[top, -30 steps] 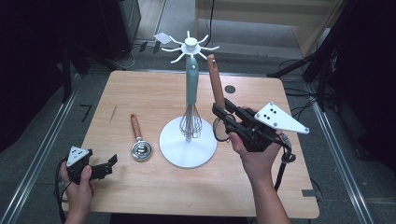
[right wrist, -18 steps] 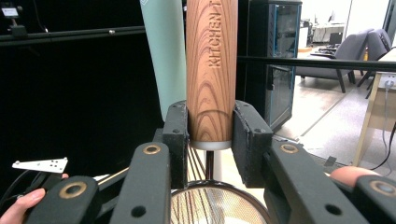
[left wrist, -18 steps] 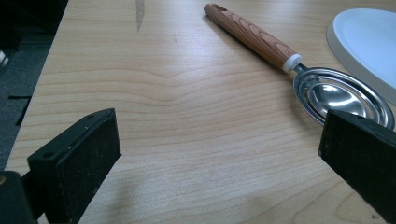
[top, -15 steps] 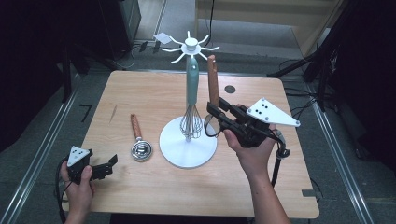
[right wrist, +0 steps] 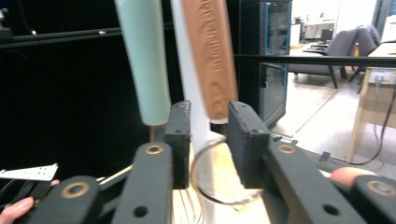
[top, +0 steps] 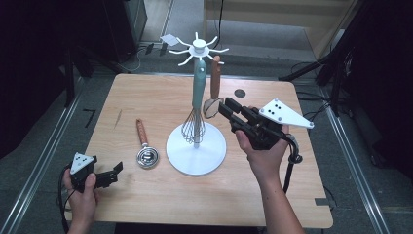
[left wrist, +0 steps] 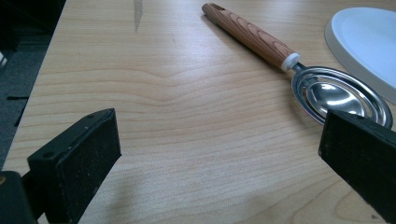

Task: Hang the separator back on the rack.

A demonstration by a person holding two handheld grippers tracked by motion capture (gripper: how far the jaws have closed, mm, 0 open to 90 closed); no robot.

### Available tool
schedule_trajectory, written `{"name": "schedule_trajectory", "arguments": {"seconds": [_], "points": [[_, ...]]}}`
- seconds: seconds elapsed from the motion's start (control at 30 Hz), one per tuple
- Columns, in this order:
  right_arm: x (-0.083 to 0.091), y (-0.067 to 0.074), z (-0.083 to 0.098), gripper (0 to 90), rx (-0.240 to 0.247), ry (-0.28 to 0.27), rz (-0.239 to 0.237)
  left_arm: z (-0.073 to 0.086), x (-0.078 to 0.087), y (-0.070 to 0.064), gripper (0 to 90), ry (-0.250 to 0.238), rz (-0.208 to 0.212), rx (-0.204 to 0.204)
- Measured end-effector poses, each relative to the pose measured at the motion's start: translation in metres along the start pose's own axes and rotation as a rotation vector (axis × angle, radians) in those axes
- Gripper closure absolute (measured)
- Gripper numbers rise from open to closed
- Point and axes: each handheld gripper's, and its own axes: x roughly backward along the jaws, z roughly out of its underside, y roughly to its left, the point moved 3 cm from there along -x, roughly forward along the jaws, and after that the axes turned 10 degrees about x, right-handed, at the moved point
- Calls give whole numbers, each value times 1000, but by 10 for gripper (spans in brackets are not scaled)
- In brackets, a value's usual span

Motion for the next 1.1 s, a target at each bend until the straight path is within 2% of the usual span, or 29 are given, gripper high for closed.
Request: {"name": "schedule_trajectory", "arguments": {"seconds": [0.17,0.37,0.47,0.6,0.77,1.1], "points": [[-3,-7,-4,900,-8,12,54,0,0,0,0,0,-1,0],[-15,-12,-15,900,20,2,88,0,0,-1,0,-1,1,0],[-24,-13,-20,900,64,-12,102,0,0,-1,0,-1,1,0],[-32,-11,-24,900,76,-18,87,0,0,0,0,0,5,-1],[-33,-4,-24,900,81,-18,53,0,0,0,0,-1,8,-1],[-33,7,-25,900,94,-5,38,0,0,-1,0,1,9,-3]]}}
